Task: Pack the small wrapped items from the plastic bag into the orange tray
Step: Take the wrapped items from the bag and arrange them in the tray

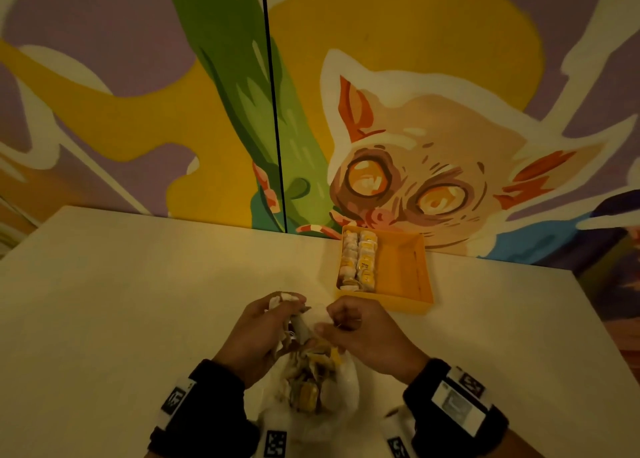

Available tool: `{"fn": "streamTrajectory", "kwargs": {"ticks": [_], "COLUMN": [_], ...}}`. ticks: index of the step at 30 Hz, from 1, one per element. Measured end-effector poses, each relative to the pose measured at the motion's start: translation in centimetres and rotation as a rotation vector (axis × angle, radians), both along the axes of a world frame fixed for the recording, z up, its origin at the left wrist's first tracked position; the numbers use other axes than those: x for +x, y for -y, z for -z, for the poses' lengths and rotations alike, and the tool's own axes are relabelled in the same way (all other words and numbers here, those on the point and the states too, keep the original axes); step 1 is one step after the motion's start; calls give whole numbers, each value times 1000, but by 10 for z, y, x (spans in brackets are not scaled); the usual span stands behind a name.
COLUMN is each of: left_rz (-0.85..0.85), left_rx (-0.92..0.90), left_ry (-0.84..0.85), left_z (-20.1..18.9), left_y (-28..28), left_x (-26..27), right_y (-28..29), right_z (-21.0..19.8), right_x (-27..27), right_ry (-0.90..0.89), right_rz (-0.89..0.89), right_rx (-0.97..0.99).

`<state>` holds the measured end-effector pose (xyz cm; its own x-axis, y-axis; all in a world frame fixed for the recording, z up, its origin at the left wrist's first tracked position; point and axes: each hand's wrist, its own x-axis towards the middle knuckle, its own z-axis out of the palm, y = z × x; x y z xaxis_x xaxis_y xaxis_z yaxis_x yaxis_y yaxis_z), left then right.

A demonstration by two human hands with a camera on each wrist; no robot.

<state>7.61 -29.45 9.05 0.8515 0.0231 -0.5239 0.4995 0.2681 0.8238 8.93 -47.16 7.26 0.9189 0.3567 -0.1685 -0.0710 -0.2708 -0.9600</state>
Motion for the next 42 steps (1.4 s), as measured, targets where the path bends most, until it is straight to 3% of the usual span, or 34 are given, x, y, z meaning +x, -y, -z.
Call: {"fn": "streamTrajectory", "kwargs": {"ticks": [6, 10, 15, 17, 22, 28, 42], "left_rz": [-52, -85, 262, 321, 266, 522, 559], "left_rx": [-33, 162, 384, 478, 422, 480, 574], "left_ry": [28, 166, 467, 532, 441, 528, 584], "left_z": [1, 8, -3, -5, 1, 5, 44], "left_y": [-4, -7, 0, 4, 3, 3, -3], "left_x": [-12, -17, -26, -27, -23, -22, -18], "right_y": [6, 6, 2, 0, -3, -5, 10], "right_z": [-11, -12, -16, -23, -52, -83, -82], "right_x": [-17, -24, -26, -27, -24, -21, -11], "right_ry": [66, 100, 78, 71, 70, 4, 9], "right_rz": [49, 124, 167, 150, 130, 119, 314], "right_rx": [20, -15, -8, 10, 33, 168, 189]}}
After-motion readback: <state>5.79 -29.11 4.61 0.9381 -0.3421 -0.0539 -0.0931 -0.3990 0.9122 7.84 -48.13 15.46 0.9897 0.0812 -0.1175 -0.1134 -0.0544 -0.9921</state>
